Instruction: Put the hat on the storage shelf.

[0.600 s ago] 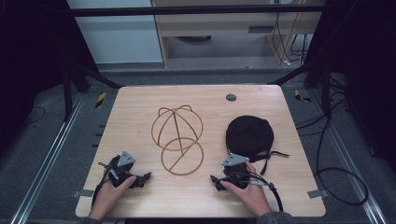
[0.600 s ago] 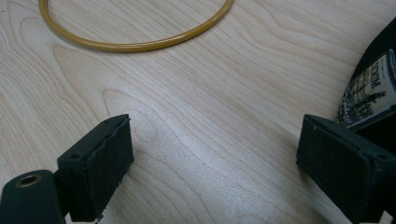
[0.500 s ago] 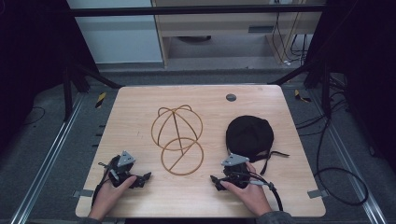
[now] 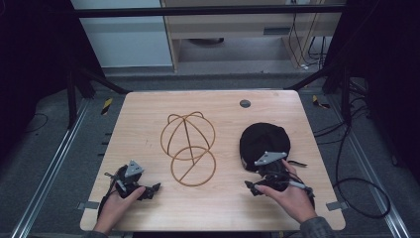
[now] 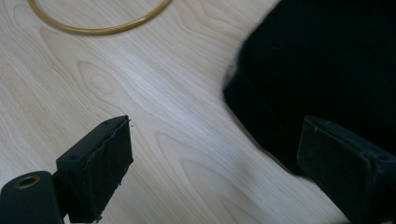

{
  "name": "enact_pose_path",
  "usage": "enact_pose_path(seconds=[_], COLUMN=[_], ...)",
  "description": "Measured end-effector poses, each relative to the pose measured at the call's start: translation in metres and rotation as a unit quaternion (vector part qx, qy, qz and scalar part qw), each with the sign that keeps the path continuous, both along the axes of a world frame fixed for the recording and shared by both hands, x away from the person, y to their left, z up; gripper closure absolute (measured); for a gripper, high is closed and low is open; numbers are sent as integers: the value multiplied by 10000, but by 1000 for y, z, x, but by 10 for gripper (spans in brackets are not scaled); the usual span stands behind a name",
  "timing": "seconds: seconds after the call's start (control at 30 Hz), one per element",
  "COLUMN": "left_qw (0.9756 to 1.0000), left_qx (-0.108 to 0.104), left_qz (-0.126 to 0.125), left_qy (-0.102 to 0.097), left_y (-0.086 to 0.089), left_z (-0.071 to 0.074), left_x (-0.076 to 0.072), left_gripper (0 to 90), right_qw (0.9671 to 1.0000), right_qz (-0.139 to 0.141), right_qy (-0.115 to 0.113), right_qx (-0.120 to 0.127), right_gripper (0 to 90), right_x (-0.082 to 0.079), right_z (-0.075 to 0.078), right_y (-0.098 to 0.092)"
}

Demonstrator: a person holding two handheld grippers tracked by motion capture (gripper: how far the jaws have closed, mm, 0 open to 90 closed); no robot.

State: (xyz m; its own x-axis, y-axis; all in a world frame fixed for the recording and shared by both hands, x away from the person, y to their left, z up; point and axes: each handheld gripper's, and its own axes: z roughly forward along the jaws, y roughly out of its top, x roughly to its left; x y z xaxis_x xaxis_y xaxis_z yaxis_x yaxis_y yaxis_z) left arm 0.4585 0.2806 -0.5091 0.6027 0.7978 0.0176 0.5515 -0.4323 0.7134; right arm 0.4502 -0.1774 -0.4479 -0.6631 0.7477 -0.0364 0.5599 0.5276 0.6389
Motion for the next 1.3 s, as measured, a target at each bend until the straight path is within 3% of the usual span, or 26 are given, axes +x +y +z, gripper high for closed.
enact_pose_path(seconds=[0.03,0.07,0.23,0.33,0.37,0.47,0.5,0.63,0.73,0.97,1.3], left_qw=[10000,10000,10000,10000,10000,10000,10000,10000,10000,10000,10000], left_qx=[0,2,-2,1,0,0,3,15,10,3,-17], left_qz=[0,-1,-1,0,7,7,6,-14,1,-2,26], left_qy=[0,0,2,1,0,1,2,3,16,15,1], left_y=[0,0,0,0,0,0,0,0,2,3,3], left_z=[0,0,0,0,0,0,0,0,0,0,0], left_x=[0,0,0,0,0,0,0,1,5,10,10], left_gripper=[0,0,0,0,0,0,0,0,0,0,0], right_qw=[10000,9999,9993,9989,9981,9976,9972,9960,9963,9959,9958], right_qz=[0,-98,-287,-371,-521,-589,-647,-710,-687,-567,-547], right_qy=[0,113,235,274,318,348,380,532,482,599,647], right_qx=[0,-12,-75,-65,-56,-53,-56,-77,-191,-384,-345], right_gripper=[103,108,111,108,105,103,101,116,143,153,234], right_x=[0,2,10,15,23,28,37,53,63,85,108], right_z=[0,7,23,28,38,43,50,57,61,69,74], right_y=[0,-13,-43,-51,-61,-66,-71,-75,-75,-72,-72])
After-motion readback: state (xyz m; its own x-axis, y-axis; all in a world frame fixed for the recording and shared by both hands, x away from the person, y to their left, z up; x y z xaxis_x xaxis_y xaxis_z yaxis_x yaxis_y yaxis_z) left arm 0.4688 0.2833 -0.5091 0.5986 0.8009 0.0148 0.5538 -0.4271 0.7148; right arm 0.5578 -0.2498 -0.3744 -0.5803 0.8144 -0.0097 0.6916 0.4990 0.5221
